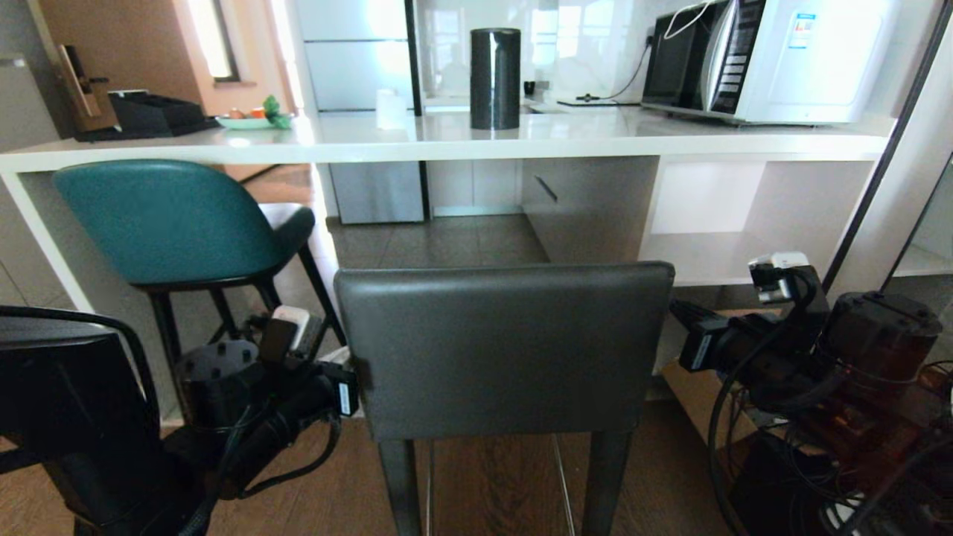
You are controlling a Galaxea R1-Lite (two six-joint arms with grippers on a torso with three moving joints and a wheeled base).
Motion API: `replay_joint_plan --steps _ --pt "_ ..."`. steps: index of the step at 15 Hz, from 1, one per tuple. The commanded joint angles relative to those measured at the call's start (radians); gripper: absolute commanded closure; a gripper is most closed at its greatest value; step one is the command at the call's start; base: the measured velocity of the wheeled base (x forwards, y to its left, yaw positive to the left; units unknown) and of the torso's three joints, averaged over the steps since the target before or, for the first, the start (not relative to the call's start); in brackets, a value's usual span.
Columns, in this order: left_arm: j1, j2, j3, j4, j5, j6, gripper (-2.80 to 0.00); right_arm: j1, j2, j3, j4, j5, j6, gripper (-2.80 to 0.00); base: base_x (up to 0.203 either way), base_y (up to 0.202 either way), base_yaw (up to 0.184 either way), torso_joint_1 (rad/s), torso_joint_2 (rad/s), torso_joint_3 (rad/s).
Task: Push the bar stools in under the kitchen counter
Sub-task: Push the gray chair back under the dining table
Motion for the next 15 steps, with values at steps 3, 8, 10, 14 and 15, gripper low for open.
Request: replay_joint_plan --steps 3,8,10,14,15 --pt "-0.006 0.039 -0.027 -0.01 0.0 -0.002 0.0 -0.029 0.084 -0.005 -0.014 0.006 -0.007 0.0 0.0 0.0 0.0 0.0 0.0 0.0" --pt "-0.02 0.045 -0.053 -0.01 0.003 -0.001 0.0 0.016 0.273 -0.012 -0.117 0.002 -0.031 0.0 0.0 0.0 0.0 0.0 0.0 0.0" --pt "-0.02 0.043 -0.067 -0.01 0.003 -0.002 0.0 0.022 0.34 -0.023 -0.2 -0.003 -0.06 0.0 0.0 0.0 0.0 0.0 0.0 0.0" --pt "-0.039 0.045 -0.112 -0.01 0.023 0.004 0.0 0.032 0.332 -0.035 -0.203 -0.005 -0.064 0.0 0.0 0.0 0.0 0.0 0.0 0.0" --pt "-0.047 0.048 -0.12 -0.01 0.059 0.005 0.0 0.033 0.329 -0.035 -0.203 -0.005 -0.064 0.0 0.0 0.0 0.0 0.0 0.0 0.0"
